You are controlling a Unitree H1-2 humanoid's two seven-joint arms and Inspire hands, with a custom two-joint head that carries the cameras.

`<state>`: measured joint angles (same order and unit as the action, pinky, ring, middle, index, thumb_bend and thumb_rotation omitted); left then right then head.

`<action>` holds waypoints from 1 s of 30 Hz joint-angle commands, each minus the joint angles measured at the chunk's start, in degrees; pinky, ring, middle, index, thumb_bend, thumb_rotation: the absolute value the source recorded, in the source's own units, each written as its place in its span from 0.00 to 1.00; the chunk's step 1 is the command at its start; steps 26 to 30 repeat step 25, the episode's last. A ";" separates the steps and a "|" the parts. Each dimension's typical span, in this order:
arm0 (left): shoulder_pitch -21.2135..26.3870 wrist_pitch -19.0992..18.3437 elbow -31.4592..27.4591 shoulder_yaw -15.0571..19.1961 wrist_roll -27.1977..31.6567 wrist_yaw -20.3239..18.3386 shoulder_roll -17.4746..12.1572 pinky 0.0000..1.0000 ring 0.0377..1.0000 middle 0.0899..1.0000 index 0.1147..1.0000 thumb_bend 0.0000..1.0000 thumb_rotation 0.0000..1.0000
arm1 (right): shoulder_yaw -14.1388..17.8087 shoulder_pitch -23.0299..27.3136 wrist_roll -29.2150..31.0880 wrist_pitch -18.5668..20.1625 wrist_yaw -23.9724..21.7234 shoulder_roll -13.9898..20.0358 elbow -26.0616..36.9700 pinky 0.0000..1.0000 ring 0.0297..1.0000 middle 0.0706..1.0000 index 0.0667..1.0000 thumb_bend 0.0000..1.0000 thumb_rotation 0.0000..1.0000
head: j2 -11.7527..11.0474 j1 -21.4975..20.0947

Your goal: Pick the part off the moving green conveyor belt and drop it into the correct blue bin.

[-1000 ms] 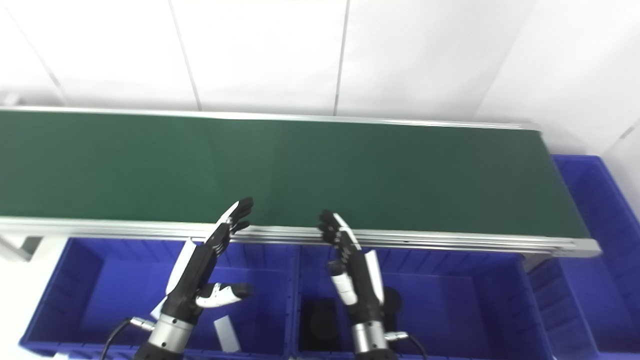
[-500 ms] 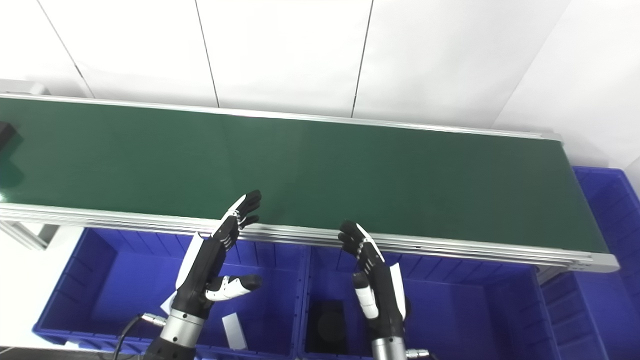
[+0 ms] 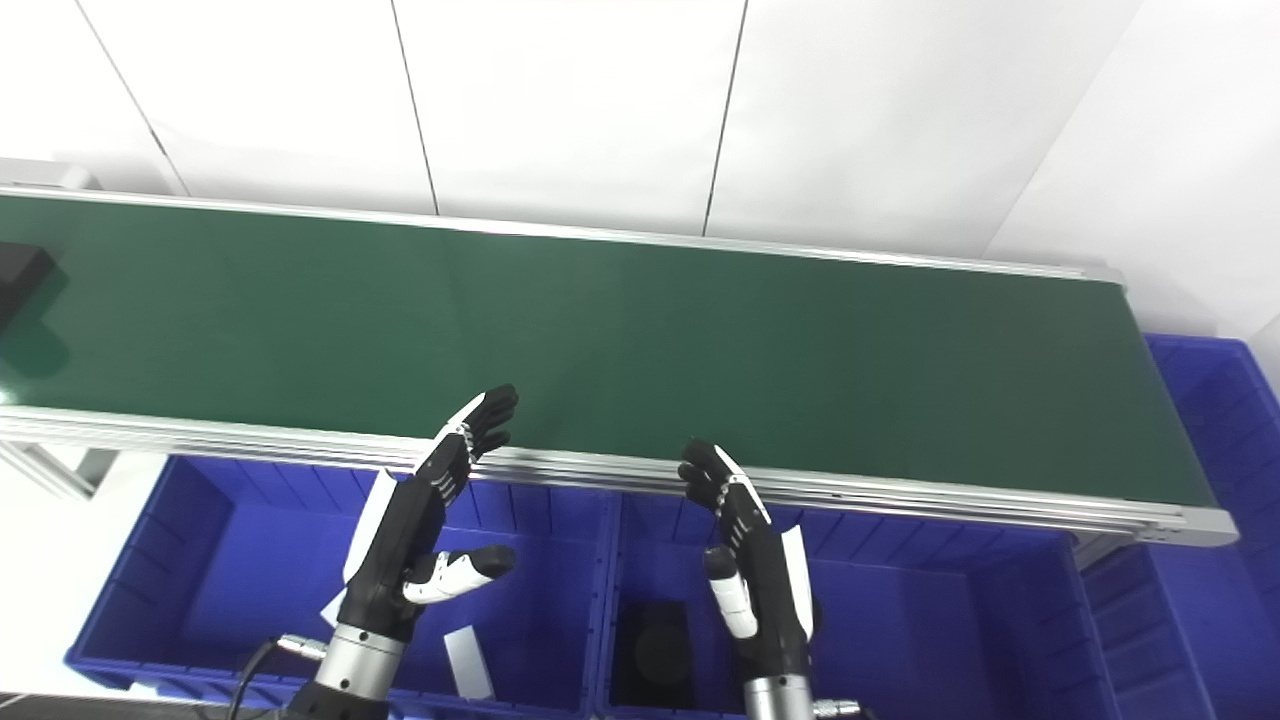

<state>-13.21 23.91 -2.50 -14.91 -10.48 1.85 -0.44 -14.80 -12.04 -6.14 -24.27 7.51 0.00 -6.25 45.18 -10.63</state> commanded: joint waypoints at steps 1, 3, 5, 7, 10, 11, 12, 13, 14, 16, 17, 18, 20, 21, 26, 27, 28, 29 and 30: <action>-0.06 0.11 -3.13 0.67 1.45 -0.85 -0.60 0.87 0.91 0.90 0.87 0.85 0.70 | -1.14 0.47 -1.28 -2.65 1.35 -1.71 0.60 0.80 0.83 0.84 0.84 0.85 0.97 | -0.64 -4.18; -0.18 0.42 -3.62 1.28 2.90 -1.83 -1.51 0.88 0.91 0.90 0.87 0.85 0.70 | -2.06 0.70 -2.30 -2.65 2.63 -2.52 -0.23 0.80 0.83 0.84 0.84 0.85 0.97 | -1.44 -8.92; -0.33 0.66 -4.01 1.90 4.88 -3.09 -2.86 0.91 0.94 0.92 0.90 0.82 0.72 | -3.07 1.24 -3.10 -2.65 4.13 -3.50 -1.61 0.81 0.83 0.85 0.83 0.87 0.96 | -2.01 -13.19; -0.38 0.63 -4.00 2.27 6.38 -4.00 -3.43 0.92 0.94 0.92 0.90 0.82 0.72 | -3.96 1.74 -3.63 -2.65 5.41 -3.76 -2.35 0.81 0.83 0.85 0.83 0.88 0.96 | -1.93 -13.58; -0.47 -1.04 -4.35 2.47 8.47 -5.08 -3.65 0.94 0.95 0.92 0.90 0.85 0.71 | -4.89 2.51 -3.27 -2.65 6.47 -3.57 -2.84 0.82 0.83 0.85 0.83 0.86 0.94 | -1.86 -13.58; -0.50 -1.48 -4.62 2.57 8.74 -5.29 -3.60 0.94 0.94 0.92 0.90 0.85 0.71 | -4.98 2.55 -3.11 -2.64 6.54 -3.56 -2.67 0.82 0.83 0.85 0.83 0.86 0.94 | -1.25 -12.73; -0.48 -1.38 -4.52 2.66 8.88 -5.48 -3.64 0.94 0.94 0.92 0.90 0.85 0.71 | -5.05 2.55 -2.97 -2.64 6.57 -3.54 -2.51 0.82 0.82 0.85 0.83 0.86 0.94 | -1.25 -12.73; -0.42 -1.15 -4.30 2.71 9.01 -5.70 -3.72 0.94 0.94 0.92 0.90 0.85 0.70 | -5.08 2.58 -2.82 -2.64 6.58 -3.51 -2.40 0.82 0.82 0.86 0.83 0.86 0.94 | -1.11 -12.56; -0.40 -1.00 -4.25 2.71 8.96 -5.95 -3.87 0.94 0.94 0.92 0.90 0.84 0.70 | -5.09 2.58 -2.61 -2.65 6.54 -3.52 -2.30 0.81 0.82 0.86 0.83 0.87 0.94 | -1.11 -12.56; -0.43 -0.90 -4.36 2.74 8.92 -6.38 -3.94 0.94 0.94 0.92 0.90 0.83 0.70 | -5.13 2.65 -2.35 -2.65 6.56 -3.45 -2.31 0.81 0.82 0.86 0.83 0.88 0.94 | -1.05 -12.52; -0.39 -0.87 -4.29 2.76 8.90 -6.50 -3.84 0.93 0.94 0.92 0.90 0.83 0.70 | -5.14 2.72 -2.32 -2.65 6.66 -3.42 -2.38 0.81 0.82 0.86 0.83 0.88 0.94 | -1.02 -12.77; -0.28 -0.62 -4.08 2.78 8.89 -6.61 -3.78 0.93 0.94 0.92 0.90 0.83 0.69 | -5.18 2.81 -2.38 -2.65 6.85 -3.36 -2.47 0.81 0.82 0.86 0.83 0.88 0.94 | -1.01 -12.74; -0.16 -0.30 -3.84 2.83 8.72 -6.74 -3.71 0.94 0.94 0.92 0.90 0.82 0.69 | -5.22 2.89 -2.40 -2.65 7.09 -3.28 -2.53 0.81 0.82 0.85 0.83 0.89 0.95 | -0.99 -12.23; -0.18 -0.36 -3.98 2.87 8.51 -6.79 -3.66 0.94 0.94 0.92 0.90 0.82 0.70 | -5.24 2.86 -2.26 -2.65 7.06 -3.22 -2.47 0.81 0.82 0.85 0.83 0.89 0.95 | -0.93 -11.73; -0.46 -0.95 -4.46 3.19 8.25 -6.83 -3.35 0.94 0.95 0.93 0.91 0.84 0.70 | -5.55 2.72 -1.95 -2.65 6.86 -2.97 -2.06 0.81 0.82 0.85 0.83 0.88 0.94 | -1.05 -11.98; -0.46 -0.95 -4.46 3.19 8.25 -6.83 -3.35 0.94 0.95 0.93 0.91 0.84 0.70 | -5.55 2.72 -1.95 -2.65 6.86 -2.97 -2.06 0.81 0.82 0.85 0.83 0.88 0.94 | -1.05 -11.98; -0.46 -0.95 -4.46 3.19 8.25 -6.83 -3.35 0.94 0.95 0.93 0.91 0.84 0.70 | -5.55 2.72 -1.95 -2.65 6.86 -2.97 -2.06 0.81 0.82 0.85 0.83 0.88 0.94 | -1.05 -11.98; -0.46 -0.95 -4.46 3.19 8.25 -6.83 -3.35 0.94 0.95 0.93 0.91 0.84 0.70 | -5.55 2.72 -1.95 -2.65 6.86 -2.97 -2.06 0.81 0.82 0.85 0.83 0.88 0.94 | -1.05 -11.98; -0.46 -0.95 -4.46 3.19 8.25 -6.83 -3.35 0.94 0.95 0.93 0.91 0.84 0.70 | -5.55 2.72 -1.95 -2.65 6.86 -2.97 -2.06 0.81 0.82 0.85 0.83 0.88 0.94 | -1.05 -11.98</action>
